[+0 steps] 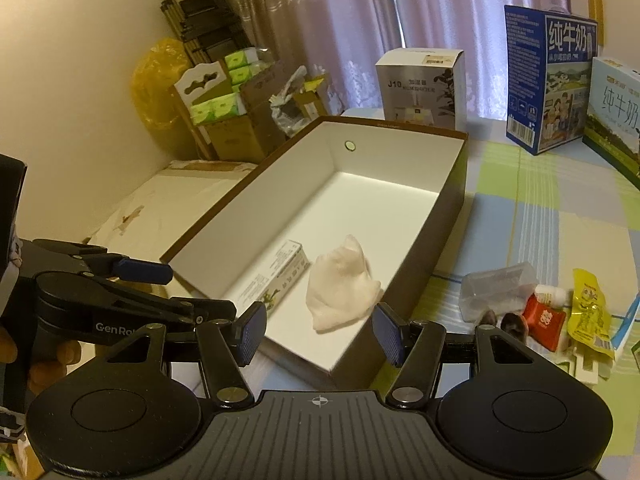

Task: Organize objects
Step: 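Move the left tool to the dark scrunchie and grasp it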

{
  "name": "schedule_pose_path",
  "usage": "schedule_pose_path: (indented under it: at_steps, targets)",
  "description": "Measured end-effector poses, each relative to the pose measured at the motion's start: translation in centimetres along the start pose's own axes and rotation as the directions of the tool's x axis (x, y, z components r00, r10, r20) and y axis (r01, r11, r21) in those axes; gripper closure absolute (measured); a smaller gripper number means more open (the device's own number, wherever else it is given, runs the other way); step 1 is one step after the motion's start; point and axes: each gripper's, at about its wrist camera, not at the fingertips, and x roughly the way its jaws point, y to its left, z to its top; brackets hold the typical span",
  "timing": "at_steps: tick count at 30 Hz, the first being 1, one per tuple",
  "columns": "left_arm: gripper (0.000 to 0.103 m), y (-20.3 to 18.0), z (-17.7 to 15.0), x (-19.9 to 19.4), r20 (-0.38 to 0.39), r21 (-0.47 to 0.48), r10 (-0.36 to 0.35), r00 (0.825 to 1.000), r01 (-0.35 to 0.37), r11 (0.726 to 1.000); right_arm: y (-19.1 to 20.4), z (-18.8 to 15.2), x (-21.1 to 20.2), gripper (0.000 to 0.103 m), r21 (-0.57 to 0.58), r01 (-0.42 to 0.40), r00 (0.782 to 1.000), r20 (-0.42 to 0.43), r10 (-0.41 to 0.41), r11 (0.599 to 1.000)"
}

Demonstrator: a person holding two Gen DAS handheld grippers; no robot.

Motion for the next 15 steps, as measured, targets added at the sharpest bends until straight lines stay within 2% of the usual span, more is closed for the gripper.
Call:
schedule_pose_path:
  at_steps: [15]
  targets:
    - [0.019, -7.1, -2.4, -1.7, -0.008, -0.042, 0.02, 1.0, -0.02, 0.999, -5.5, -3.0, -4.8, 0.047, 0.015, -0.027, 0.999, -0.039, 0.027, 1.0]
